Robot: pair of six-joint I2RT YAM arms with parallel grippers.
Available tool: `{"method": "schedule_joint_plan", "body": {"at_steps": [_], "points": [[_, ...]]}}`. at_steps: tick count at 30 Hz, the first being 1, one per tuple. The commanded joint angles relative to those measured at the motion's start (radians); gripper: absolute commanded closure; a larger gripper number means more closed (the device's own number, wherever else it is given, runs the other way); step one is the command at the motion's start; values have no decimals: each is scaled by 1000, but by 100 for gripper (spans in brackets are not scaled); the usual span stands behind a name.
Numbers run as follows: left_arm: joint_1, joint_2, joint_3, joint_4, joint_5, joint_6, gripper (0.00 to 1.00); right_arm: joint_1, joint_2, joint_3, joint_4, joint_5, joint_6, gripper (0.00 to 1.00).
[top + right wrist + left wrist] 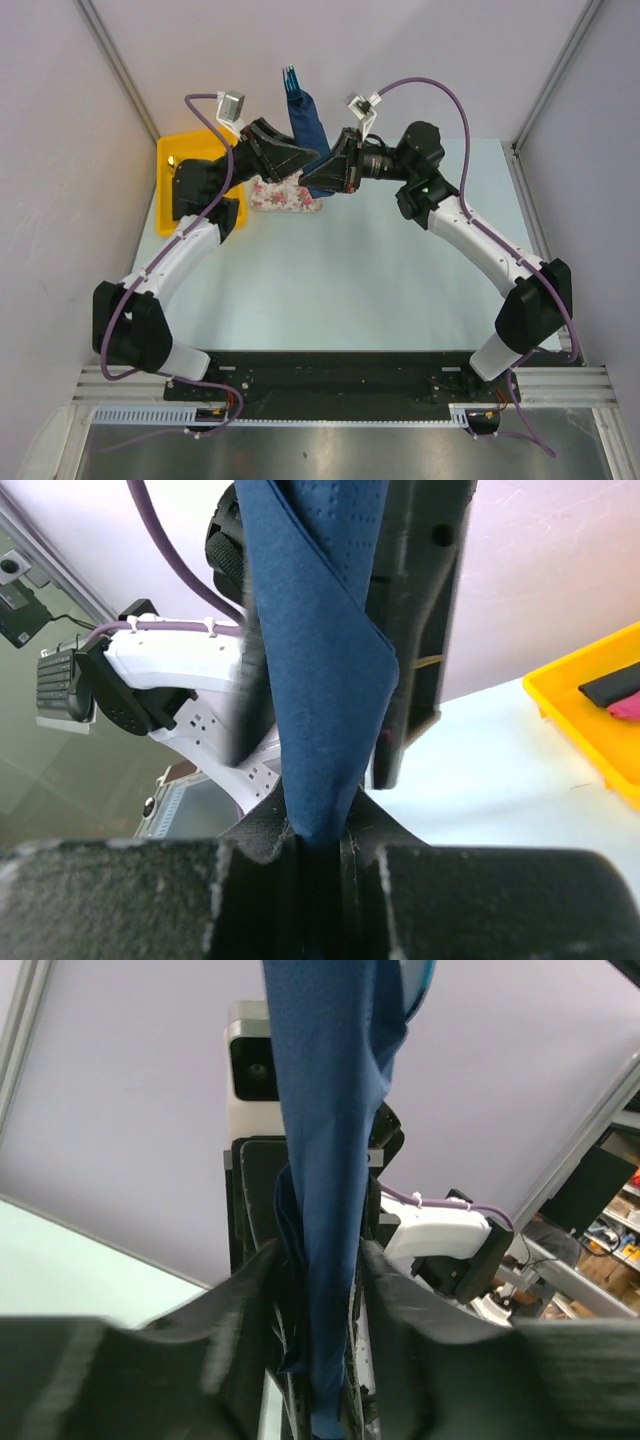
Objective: Place the utensils on the paper napkin and roll it up
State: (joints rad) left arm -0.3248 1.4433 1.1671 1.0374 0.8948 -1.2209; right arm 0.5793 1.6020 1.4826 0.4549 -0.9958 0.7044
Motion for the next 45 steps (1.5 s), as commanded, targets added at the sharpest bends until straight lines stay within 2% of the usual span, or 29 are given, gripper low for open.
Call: {"method": "schedule_joint_plan", "body": {"at_steps": [1, 3, 4, 6, 12, 13, 14, 15, 16, 17, 18, 23, 24, 28, 34, 37, 39, 45], "points": [[-2, -53, 10, -40, -2, 27, 72, -10, -33, 57, 32, 31, -49, 100], [0, -73, 6, -130, -25, 75, 81, -10, -40, 61, -28, 46, -109, 100], [3, -80, 6, -161, -33, 92, 90, -9, -46, 56, -36, 57, -120, 100], [6, -96, 6, -236, -63, 142, 100, -4, -53, 57, -94, 72, -172, 100], [29, -119, 37, -472, -123, 288, 100, 11, -70, 61, -202, 135, -281, 100], [36, -119, 46, -499, -120, 326, 100, 11, -71, 64, -215, 144, -293, 94], [39, -115, 58, -531, -112, 346, 100, 11, -71, 64, -247, 155, -302, 81], [46, -106, 81, -580, -93, 363, 100, 8, -71, 64, -265, 164, -313, 50], [61, -101, 94, -608, -82, 392, 100, 7, -76, 64, -280, 183, -336, 36], [72, -95, 104, -658, -76, 406, 100, 2, -76, 65, -310, 190, -350, 8], [98, -84, 114, -675, -59, 417, 100, -1, -77, 64, -326, 203, -359, 1], [188, -35, 169, -868, -25, 550, 100, -50, -83, 61, -384, 221, -411, 0], [219, -23, 186, -898, -20, 614, 100, -58, -82, 61, -393, 221, -421, 0], [317, 93, 267, -1095, -28, 738, 100, -84, -76, 54, -450, 220, -454, 0], [455, 299, 475, -1334, -83, 922, 100, -95, -67, 36, -502, 236, -500, 0], [504, 431, 587, -1408, -95, 949, 100, -98, -48, 44, -524, 240, -520, 0], [549, 509, 637, -1396, -65, 927, 100, -99, -39, 50, -535, 241, -529, 0], [604, 688, 749, -1376, -97, 867, 100, -110, 9, 76, -561, 237, -536, 0]]}}
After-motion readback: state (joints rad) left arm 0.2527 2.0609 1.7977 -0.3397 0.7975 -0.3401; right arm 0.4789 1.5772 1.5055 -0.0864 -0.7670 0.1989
